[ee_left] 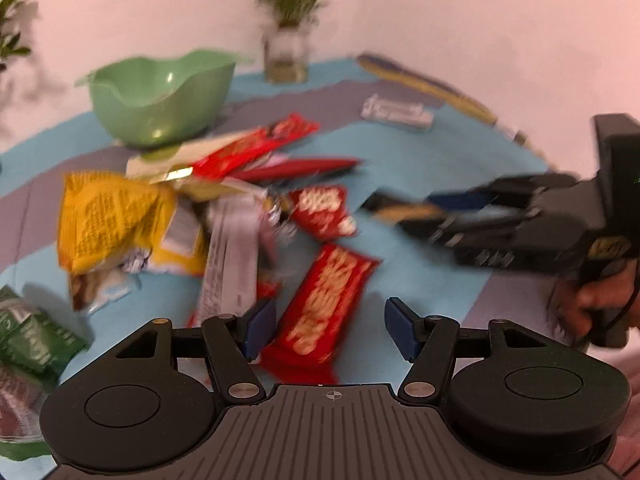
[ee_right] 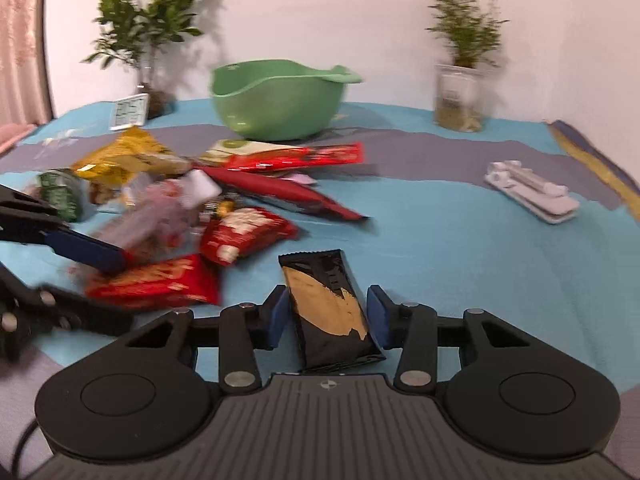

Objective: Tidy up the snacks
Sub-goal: 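Grasp the red bar pack with the left tool while the right grasps the black-gold bar, then carry both bars into the green bowl and open both tools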

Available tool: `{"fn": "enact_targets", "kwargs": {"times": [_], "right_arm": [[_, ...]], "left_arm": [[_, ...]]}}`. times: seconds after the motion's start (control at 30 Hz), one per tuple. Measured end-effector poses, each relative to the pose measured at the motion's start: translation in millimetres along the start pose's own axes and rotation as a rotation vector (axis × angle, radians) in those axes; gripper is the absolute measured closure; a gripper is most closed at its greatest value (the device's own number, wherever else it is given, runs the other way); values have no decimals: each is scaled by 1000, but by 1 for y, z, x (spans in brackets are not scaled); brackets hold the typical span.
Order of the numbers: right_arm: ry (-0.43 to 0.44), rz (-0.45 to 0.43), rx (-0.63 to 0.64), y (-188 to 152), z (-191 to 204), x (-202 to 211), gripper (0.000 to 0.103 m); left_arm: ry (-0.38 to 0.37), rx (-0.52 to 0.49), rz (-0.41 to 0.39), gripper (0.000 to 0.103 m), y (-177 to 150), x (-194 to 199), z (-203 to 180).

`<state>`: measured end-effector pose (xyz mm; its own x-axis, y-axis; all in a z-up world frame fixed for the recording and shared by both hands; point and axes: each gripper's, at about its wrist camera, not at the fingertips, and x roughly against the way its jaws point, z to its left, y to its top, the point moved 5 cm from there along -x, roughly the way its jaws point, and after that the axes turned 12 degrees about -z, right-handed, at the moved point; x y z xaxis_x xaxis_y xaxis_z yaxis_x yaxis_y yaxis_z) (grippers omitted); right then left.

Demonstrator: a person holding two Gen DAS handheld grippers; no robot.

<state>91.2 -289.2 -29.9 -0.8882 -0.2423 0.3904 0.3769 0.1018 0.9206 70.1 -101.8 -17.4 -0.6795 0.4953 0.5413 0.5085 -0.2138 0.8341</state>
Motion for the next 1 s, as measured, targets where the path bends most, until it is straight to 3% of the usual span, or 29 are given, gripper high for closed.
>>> {"fn": "enact_targets", "kwargs": {"times": [0.13,0.23,0.4,0.43,0.5,0.53,0.63,0.83,0.93,1.0], "right_arm": [[10,13,-58,-2,-13,2,47],[32,29,-31,0,-5,-1,34],[52,24,-22,0,2,-3,34],[52,22,-24,0,1,-2,36],[34,17,-14,0,-3,-1,56],[26,13,-7,-1,-4,1,61],[37,10,-20,-1,-7,1,62],[34,13,-24,0,-3,-5,52],[40,9,-6,1,0,-2,65],[54,13,9,1,1,2,67]], "left_arm": [[-16,58,12,0,0,2,9],[-19,37,8,0,3,-3,1],[7,-27,19,0,5,-17,-16],[20,-40,20,0,5,-19,-19],[45,-68,18,0,5,-19,-20],[52,-72,18,3,5,-18,-20],[62,-65,24,6,5,-16,-17],[76,-55,25,1,8,-25,-17],[90,-19,12,8,10,-26,-15],[107,-23,4,8,11,-22,-15]]}}
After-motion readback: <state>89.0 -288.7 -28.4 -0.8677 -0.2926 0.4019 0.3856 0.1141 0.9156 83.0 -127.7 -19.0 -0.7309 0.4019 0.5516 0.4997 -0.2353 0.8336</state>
